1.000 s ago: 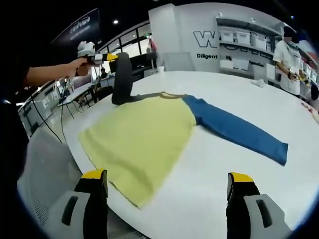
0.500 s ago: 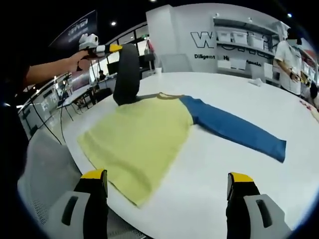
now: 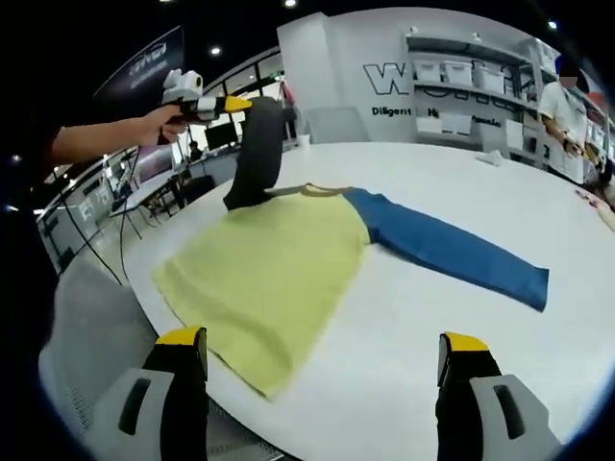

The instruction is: Fold the garment on the visible template until the final outline fits inside the template.

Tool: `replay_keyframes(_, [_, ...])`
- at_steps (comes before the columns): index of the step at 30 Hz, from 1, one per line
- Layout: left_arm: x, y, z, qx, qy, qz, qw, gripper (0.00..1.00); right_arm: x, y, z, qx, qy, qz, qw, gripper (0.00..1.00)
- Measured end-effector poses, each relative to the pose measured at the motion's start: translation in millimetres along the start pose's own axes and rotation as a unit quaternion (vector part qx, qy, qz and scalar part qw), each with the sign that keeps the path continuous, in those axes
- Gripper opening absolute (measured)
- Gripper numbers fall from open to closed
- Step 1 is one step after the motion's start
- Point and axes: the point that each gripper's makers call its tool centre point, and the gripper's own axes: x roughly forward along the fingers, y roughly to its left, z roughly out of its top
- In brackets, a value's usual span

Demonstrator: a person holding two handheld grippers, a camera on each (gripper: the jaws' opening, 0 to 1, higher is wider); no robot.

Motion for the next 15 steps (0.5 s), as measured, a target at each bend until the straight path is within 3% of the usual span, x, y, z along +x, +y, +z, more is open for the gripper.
replay_keyframes(2, [6.6, -5.9, -5.5, 0.037, 0.015, -0.007, 0.9992, 0.02, -1.4, -0.8, 0.3, 0.0, -0.001, 0.0, 1.0, 0.99])
replay_keyframes(5, [18.0, -14.2, -11.2, 0.02, 0.019, -0.017, 0.9995, 0.02, -3.3, -1.7, 2.4, 0.001, -0.005, -0.001, 1.0, 0.99])
replay_keyframes(15, [38.3, -21.7, -26.7, 0.031, 0.047, -0.026, 0.9981, 0.02, -8.3, -4.8, 5.5, 0.008, -0.018, -0.006, 0.9998, 0.99])
